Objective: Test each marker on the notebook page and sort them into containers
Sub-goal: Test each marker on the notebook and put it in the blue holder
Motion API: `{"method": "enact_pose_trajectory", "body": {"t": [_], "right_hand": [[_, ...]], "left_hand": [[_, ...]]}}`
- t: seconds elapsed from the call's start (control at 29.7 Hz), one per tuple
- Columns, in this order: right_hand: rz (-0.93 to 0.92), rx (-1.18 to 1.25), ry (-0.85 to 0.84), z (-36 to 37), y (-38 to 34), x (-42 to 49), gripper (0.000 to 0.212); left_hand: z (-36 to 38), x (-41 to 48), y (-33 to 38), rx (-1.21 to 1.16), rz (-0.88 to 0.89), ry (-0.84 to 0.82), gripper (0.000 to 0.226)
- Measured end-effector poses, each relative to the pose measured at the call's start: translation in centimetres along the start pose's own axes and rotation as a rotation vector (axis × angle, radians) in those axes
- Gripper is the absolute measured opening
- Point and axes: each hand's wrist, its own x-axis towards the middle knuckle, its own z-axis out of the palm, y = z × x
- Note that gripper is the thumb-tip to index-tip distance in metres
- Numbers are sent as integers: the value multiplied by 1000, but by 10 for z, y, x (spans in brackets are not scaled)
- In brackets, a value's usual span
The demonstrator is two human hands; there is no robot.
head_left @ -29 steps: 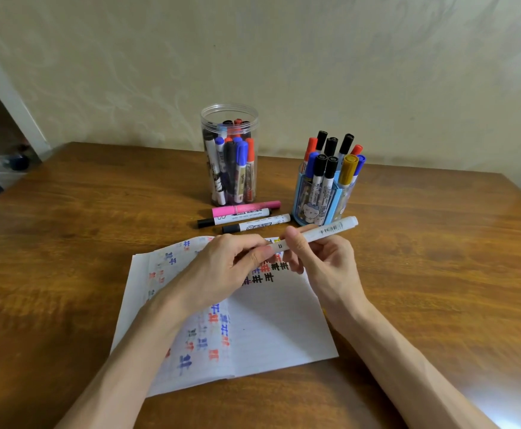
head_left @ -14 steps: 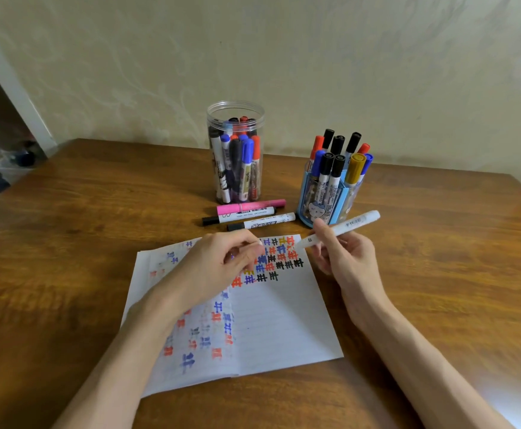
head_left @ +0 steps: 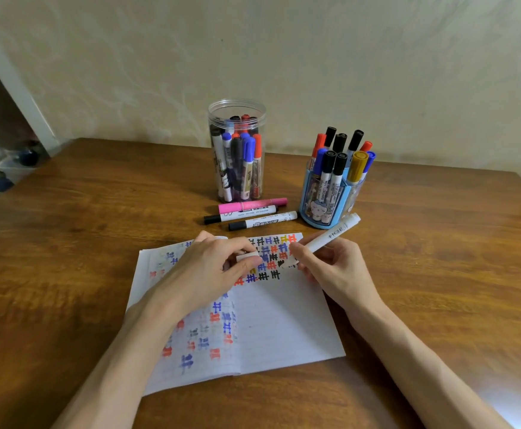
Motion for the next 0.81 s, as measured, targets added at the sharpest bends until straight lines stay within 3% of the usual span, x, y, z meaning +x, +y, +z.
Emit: {"method": "enact_pose_trajectory", "body": {"t": [0.57,0.81], "right_hand": [[-47,-129,97,1,7,2,17],[-98,-212,117,2,11,2,15]], "left_hand": [[4,-1,1,-29,15,3,25],[4,-1,6,-39,76,95,40]]}}
